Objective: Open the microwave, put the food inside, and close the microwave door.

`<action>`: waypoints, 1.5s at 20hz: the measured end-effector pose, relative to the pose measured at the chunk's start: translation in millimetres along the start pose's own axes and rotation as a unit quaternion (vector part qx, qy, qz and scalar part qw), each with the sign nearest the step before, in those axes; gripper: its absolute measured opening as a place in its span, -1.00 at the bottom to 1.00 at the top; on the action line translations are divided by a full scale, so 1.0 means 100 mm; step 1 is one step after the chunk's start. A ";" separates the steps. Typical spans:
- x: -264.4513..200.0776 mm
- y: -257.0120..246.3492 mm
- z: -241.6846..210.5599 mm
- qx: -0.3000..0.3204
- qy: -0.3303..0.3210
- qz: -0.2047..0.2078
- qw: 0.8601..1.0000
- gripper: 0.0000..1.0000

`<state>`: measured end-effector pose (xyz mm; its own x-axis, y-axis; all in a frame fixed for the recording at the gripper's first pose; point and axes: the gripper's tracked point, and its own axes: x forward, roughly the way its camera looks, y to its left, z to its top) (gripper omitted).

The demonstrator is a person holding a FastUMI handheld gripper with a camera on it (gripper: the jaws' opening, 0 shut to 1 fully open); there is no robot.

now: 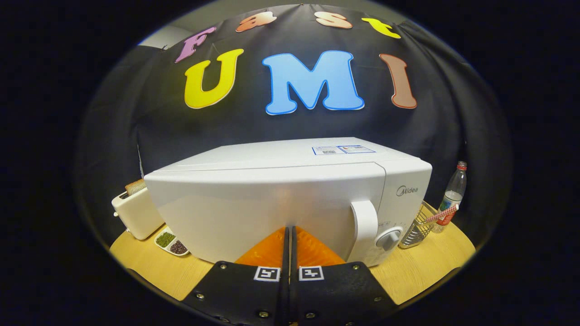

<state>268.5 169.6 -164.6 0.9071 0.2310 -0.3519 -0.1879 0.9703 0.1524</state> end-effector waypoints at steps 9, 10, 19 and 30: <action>-0.67 0.12 0.35 -0.013 -0.050 0.000 0.999 -0.93; -0.79 0.14 0.40 -0.016 -0.058 0.000 0.998 -0.93; -1.79 0.17 0.54 -0.028 -0.099 -0.005 0.995 -0.93; -2.76 0.08 0.43 -0.017 -0.123 -0.019 0.992 -0.94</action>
<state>33.1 110.2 -27.0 0.9773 0.1745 -0.1204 -0.1613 0.9806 0.1117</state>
